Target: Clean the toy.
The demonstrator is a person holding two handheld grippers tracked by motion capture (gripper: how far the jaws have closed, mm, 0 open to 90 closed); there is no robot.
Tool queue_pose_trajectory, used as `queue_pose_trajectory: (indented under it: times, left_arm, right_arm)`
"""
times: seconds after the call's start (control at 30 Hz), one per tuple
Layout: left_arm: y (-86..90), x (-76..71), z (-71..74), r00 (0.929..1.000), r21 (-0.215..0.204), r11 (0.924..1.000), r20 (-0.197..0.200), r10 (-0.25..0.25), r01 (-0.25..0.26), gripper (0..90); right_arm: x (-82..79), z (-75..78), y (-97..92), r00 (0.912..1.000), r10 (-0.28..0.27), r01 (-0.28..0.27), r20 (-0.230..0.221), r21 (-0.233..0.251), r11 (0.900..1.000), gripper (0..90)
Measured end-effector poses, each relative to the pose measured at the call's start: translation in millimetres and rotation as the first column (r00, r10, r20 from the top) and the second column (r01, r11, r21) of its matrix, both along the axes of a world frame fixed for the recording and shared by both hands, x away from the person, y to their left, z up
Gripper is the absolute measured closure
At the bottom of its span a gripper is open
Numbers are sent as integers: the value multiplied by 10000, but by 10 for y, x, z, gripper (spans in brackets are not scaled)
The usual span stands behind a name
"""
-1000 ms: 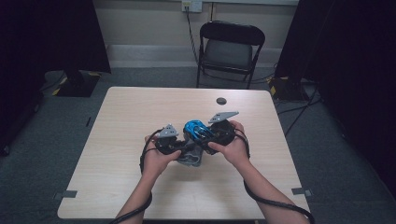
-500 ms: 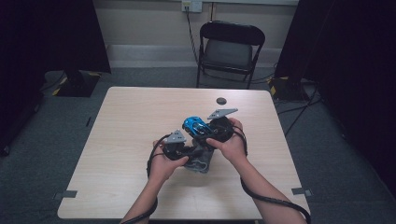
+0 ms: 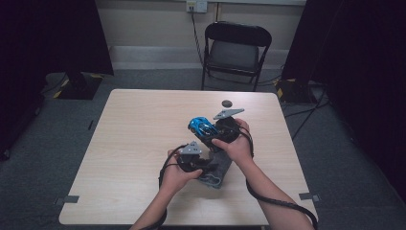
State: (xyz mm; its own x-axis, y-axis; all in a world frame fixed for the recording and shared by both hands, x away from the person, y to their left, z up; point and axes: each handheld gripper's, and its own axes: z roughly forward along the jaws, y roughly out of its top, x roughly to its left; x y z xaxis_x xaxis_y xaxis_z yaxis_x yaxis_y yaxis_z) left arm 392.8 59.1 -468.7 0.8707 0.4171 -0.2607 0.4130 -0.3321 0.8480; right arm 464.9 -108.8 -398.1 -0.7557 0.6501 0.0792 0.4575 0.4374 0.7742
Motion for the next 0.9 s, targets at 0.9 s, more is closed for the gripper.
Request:
queue_pose_trajectory:
  times: [0.9]
  left_arm:
    - [704,248,138,9788,867,9752,383,2011,-2037,754]
  right_arm:
    - [-160,-15,-144,9993,381,-382,10,245,9990,282]
